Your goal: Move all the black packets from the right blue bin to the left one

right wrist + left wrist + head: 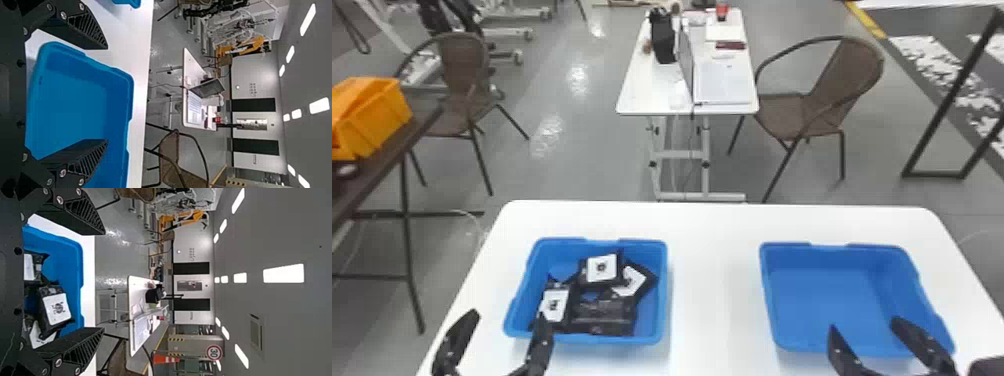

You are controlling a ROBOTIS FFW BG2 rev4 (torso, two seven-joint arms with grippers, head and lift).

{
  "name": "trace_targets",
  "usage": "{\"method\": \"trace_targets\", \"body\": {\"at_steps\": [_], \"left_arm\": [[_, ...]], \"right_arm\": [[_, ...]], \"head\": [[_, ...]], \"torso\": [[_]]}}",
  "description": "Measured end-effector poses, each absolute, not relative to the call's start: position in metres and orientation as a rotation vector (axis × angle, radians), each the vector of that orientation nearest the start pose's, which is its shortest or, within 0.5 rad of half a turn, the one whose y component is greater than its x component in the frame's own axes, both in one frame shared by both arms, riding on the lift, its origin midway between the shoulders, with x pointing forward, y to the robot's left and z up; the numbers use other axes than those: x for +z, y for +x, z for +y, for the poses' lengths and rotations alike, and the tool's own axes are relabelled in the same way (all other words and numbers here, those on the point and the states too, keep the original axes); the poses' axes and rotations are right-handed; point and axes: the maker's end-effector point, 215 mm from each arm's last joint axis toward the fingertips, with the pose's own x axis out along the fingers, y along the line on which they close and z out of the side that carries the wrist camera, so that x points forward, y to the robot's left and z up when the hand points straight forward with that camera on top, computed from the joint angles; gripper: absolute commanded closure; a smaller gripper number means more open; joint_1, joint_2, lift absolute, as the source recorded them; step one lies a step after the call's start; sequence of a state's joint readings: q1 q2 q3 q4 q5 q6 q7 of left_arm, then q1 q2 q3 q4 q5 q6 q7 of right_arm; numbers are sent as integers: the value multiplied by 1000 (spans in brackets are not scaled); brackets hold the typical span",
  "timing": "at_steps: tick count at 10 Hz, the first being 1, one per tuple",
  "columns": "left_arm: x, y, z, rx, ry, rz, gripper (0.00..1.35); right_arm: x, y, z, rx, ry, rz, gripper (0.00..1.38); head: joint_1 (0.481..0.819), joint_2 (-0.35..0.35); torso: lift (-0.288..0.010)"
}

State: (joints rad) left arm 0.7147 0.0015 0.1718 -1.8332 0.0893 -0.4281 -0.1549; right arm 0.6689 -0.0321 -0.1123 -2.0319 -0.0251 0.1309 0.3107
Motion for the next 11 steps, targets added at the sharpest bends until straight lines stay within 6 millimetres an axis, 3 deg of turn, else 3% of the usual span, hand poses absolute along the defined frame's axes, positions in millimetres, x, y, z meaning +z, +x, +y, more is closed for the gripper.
{"method": "trace_targets", "body": {"at_steps": [3, 5, 11], "left_arm": [[-409, 345, 288, 38, -8, 36, 171], [-410, 349, 277, 38, -44, 38, 171], [-411, 351, 266, 51, -83, 37, 171]], "right_arm": [[-462, 360, -211, 261, -2, 365, 194], [-463, 371, -198, 367, -35, 377, 194], [-462, 374, -201, 346, -48, 377, 194]], "head": [[695, 124], [695, 128], [695, 103]], "torso": [[0], [0], [0]]}}
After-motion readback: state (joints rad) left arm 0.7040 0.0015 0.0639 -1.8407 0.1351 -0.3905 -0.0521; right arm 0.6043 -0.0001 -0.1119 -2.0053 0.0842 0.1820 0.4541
